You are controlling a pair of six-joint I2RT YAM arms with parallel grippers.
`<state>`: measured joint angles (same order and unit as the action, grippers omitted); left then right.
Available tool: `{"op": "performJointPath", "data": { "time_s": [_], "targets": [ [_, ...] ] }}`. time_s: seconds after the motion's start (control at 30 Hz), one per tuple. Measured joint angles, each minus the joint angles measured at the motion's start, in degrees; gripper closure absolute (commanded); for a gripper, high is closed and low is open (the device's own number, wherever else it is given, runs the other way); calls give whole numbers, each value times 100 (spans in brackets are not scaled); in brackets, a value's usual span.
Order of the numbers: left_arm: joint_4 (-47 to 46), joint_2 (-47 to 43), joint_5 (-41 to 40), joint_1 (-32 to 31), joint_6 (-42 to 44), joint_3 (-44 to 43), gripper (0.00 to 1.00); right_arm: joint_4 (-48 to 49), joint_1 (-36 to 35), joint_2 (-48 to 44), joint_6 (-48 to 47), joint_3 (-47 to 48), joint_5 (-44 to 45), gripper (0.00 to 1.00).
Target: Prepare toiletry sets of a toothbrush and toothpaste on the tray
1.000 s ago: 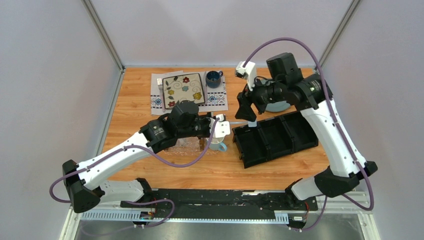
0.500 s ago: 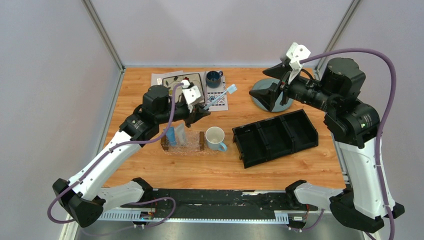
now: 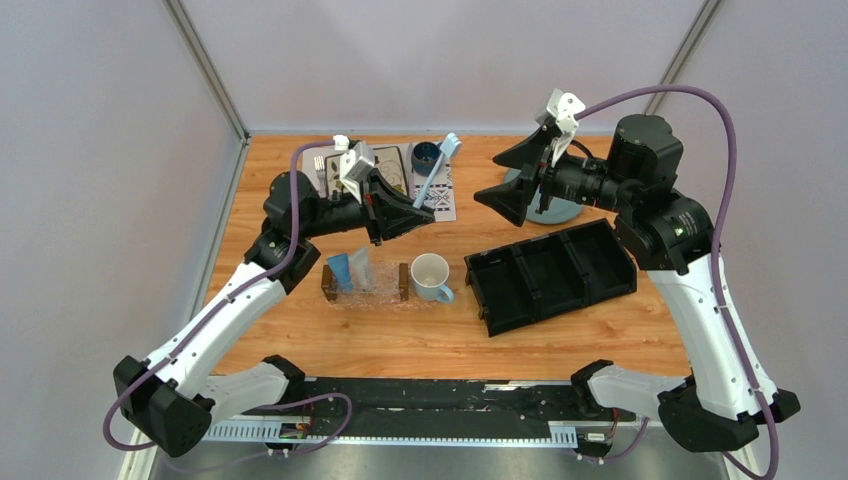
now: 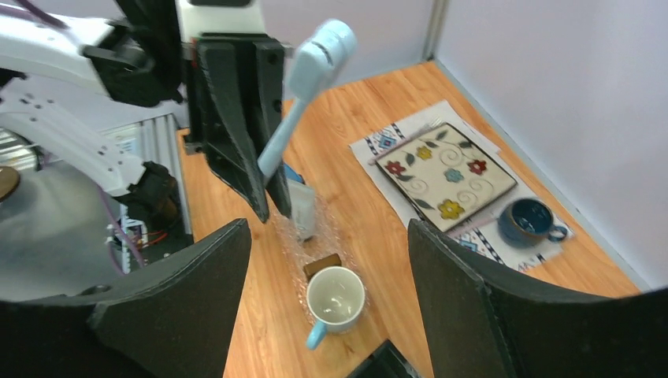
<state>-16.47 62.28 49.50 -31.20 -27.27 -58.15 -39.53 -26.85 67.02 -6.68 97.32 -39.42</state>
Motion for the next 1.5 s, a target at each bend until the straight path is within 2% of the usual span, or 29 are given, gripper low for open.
{"op": "performJointPath", "data": {
  "time_s": [0.13, 0.33, 0.5, 0.77, 0.87, 0.93, 0.97, 1.13, 1.17, 1.5],
  "targets": [
    [-1213, 133, 240, 11, -918, 389, 100, 356, 0, 94, 264, 0, -601, 23],
    [-2166, 210, 457, 11, -1589, 522, 100, 1054, 0, 323, 828, -131, -1187, 23],
    [-2564, 258, 557, 4, -1792, 522, 100, 1569, 0, 551, 1279, -245, -1447, 25],
    [-2614, 463, 590, -42, -1847, 525, 100, 1934, -120, 909, 1617, -201, -1661, 29],
    [-2559, 514, 595, -70, -1827, 525, 100, 2004, -208, 1012, 1657, -125, -1683, 34],
    [-2505, 518, 595, -76, -1799, 525, 100, 2022, -251, 1054, 1676, -72, -1703, 42],
    [-2485, 518, 595, -83, -1777, 525, 100, 2026, -267, 1069, 1681, -50, -1714, 49],
    [-2389, 518, 597, -105, -1674, 525, 100, 2059, -275, 1095, 1733, -7, -1742, 63],
    [-2356, 516, 597, -107, -1650, 525, 100, 2061, -275, 1095, 1735, -4, -1753, 69],
    [-2225, 518, 590, -109, -1541, 525, 100, 2074, -297, 1126, 1744, 2, -1812, 93]
  ]
}}
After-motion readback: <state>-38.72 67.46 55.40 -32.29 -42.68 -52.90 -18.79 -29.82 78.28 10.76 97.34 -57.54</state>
